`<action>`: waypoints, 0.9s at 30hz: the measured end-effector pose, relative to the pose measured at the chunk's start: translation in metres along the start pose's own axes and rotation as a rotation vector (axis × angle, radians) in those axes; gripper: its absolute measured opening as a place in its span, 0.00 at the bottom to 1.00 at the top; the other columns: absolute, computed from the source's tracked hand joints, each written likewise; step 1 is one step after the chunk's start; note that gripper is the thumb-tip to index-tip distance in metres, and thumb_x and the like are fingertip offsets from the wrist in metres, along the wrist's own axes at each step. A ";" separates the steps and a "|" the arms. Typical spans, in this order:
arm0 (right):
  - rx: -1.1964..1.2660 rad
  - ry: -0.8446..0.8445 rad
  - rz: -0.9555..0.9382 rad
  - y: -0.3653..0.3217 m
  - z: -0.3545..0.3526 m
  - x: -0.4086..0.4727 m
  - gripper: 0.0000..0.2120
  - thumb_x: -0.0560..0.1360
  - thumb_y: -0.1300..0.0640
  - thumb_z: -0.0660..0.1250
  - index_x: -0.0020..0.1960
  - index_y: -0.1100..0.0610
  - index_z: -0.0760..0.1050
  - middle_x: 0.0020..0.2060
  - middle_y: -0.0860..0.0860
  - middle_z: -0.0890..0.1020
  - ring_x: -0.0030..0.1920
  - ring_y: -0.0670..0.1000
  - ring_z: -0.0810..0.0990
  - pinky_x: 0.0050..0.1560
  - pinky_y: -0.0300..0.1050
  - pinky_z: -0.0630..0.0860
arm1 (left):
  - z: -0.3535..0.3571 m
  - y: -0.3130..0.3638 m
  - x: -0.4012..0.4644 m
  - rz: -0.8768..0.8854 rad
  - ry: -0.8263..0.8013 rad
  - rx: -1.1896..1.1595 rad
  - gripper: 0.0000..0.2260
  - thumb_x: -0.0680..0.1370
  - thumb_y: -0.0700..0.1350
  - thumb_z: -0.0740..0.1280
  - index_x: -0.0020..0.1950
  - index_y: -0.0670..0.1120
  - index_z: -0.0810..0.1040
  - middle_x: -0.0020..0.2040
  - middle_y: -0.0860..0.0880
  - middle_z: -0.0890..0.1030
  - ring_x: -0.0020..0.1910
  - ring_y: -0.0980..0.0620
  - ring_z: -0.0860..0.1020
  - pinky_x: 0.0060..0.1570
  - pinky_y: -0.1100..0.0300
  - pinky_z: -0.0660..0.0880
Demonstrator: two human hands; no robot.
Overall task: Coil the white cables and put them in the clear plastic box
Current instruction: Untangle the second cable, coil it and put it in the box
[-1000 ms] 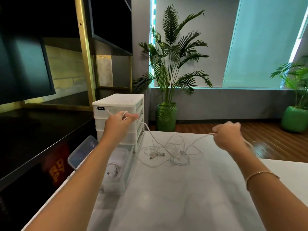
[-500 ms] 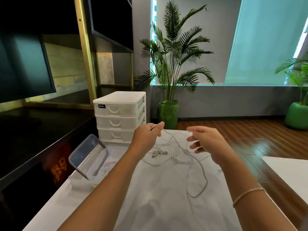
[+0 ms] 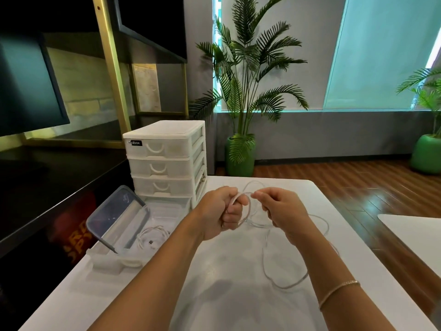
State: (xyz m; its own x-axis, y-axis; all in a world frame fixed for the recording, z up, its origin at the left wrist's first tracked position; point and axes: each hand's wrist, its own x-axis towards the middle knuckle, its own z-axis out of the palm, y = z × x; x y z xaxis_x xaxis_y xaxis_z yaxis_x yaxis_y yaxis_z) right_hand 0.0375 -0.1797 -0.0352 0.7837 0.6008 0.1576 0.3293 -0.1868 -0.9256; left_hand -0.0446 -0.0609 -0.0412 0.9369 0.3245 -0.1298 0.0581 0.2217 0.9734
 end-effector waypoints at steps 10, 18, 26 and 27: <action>0.228 0.056 0.116 0.017 0.011 0.001 0.12 0.79 0.51 0.57 0.47 0.55 0.76 0.34 0.50 0.77 0.27 0.46 0.68 0.25 0.38 0.65 | 0.010 -0.026 0.008 0.082 -0.233 -0.292 0.27 0.83 0.49 0.46 0.30 0.47 0.76 0.27 0.49 0.73 0.28 0.55 0.71 0.31 0.64 0.72; 0.268 0.090 0.098 0.017 0.015 0.002 0.09 0.79 0.52 0.58 0.44 0.53 0.74 0.30 0.51 0.73 0.26 0.45 0.65 0.23 0.37 0.62 | 0.017 -0.032 0.008 0.142 -0.116 -0.350 0.26 0.82 0.51 0.47 0.28 0.47 0.73 0.23 0.51 0.67 0.24 0.55 0.67 0.29 0.63 0.70; -0.149 0.026 -0.112 0.018 0.010 -0.001 0.12 0.79 0.49 0.59 0.50 0.54 0.79 0.28 0.47 0.77 0.28 0.44 0.72 0.37 0.43 0.71 | 0.010 -0.021 0.004 0.201 -0.123 -0.870 0.22 0.81 0.50 0.51 0.40 0.41 0.78 0.21 0.52 0.64 0.18 0.58 0.62 0.19 0.68 0.59; -0.255 0.014 -0.154 0.018 0.009 -0.002 0.14 0.79 0.50 0.58 0.51 0.55 0.79 0.30 0.48 0.77 0.31 0.45 0.73 0.42 0.45 0.73 | 0.009 -0.020 0.004 0.210 -0.115 -0.907 0.22 0.81 0.50 0.51 0.43 0.39 0.79 0.21 0.52 0.64 0.18 0.58 0.62 0.19 0.68 0.59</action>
State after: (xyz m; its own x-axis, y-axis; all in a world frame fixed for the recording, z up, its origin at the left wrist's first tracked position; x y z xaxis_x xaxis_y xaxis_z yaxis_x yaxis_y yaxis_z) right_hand 0.0371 -0.1774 -0.0550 0.7206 0.6270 0.2961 0.5654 -0.2840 -0.7744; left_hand -0.0387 -0.0718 -0.0598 0.9290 0.3567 0.0985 -0.3613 0.8169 0.4496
